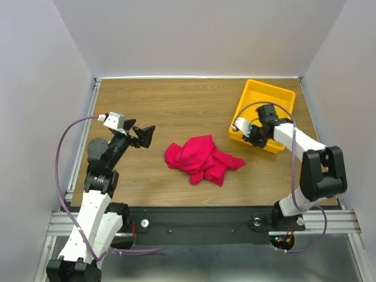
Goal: Fold and stack the t-shirts
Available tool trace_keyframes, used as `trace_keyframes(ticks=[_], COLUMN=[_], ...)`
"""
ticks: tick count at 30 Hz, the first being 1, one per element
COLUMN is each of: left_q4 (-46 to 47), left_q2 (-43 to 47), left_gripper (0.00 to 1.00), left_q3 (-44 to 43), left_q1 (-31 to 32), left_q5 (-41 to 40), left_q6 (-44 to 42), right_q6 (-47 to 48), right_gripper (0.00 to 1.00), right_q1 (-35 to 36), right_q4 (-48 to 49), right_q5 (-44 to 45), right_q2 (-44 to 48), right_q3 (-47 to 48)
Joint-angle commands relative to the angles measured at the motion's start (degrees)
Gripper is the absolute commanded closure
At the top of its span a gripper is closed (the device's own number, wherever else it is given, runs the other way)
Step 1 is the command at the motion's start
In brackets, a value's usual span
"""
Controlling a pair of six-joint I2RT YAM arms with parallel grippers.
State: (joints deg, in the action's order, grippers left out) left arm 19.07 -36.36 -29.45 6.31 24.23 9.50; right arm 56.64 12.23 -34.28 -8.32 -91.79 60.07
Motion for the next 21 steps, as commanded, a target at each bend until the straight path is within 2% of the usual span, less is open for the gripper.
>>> trace_keyframes(ticks=[1, 4, 5, 6, 8, 9, 10, 11, 12, 15, 18, 19, 21], left_q4=[3.16, 3.34, 3.43, 3.43, 3.52, 3.6, 3.61, 3.61, 3.69, 3.69, 3.78, 3.87, 3.96], left_q2=[0.94, 1.03, 1.03, 1.03, 1.11, 1.2, 1.2, 1.29, 1.38, 1.73, 1.91, 1.82, 1.91], left_gripper=[0.01, 0.01, 0.01, 0.01, 0.01, 0.01, 0.01, 0.01, 0.01, 0.01, 0.01, 0.01, 0.01], left_q3=[-0.61, -0.69, -0.69, -0.69, -0.69, -0.69, -0.69, -0.69, -0.69, -0.61, -0.61, -0.61, -0.61], left_q1=[0.11, 0.11, 0.11, 0.11, 0.11, 0.11, 0.11, 0.11, 0.11, 0.11, 0.11, 0.11, 0.11], left_q5=[1.7, 2.05, 2.22, 2.14, 2.4, 2.4, 2.49, 2.49, 2.58, 2.67, 2.75, 2.84, 2.93], left_q6=[-0.18, -0.01, 0.0, 0.08, 0.08, 0.08, 0.08, 0.08, 0.0, 0.17, 0.26, 0.26, 0.26], right_q6=[11.17, 16.91, 18.23, 19.46, 21.66, 21.76, 21.23, 20.79, 19.92, 11.78, 2.81, -4.28, -10.82], right_gripper=[0.96, 0.88, 0.69, 0.59, 0.47, 0.33, 0.14, 0.13, 0.0, 0.0, 0.0, 0.0, 0.0], right_q1=[-8.17, -15.64, -19.14, -20.65, -22.94, -24.26, -24.44, -24.53, -24.53, -24.53, -24.45, -24.45, -24.45], right_q4=[0.36, 0.36, 0.36, 0.36, 0.36, 0.36, 0.27, 0.27, 0.27, -0.43, -1.14, -1.22, -1.23], right_q5=[-0.21, -1.43, -1.96, -2.49, -3.55, -3.98, -5.12, -5.74, -6.79, -14.68, -18.83, -21.8, -24.98], right_q2=[6.96, 10.39, 11.71, 12.24, 13.12, 13.91, 14.44, 15.14, 16.54, 18.83, 18.32, 17.09, 15.16], right_q3=[-6.79, -9.7, -11.1, -11.64, -12.52, -12.7, -12.79, -12.61, -12.18, -9.02, -3.24, -1.82, 0.82])
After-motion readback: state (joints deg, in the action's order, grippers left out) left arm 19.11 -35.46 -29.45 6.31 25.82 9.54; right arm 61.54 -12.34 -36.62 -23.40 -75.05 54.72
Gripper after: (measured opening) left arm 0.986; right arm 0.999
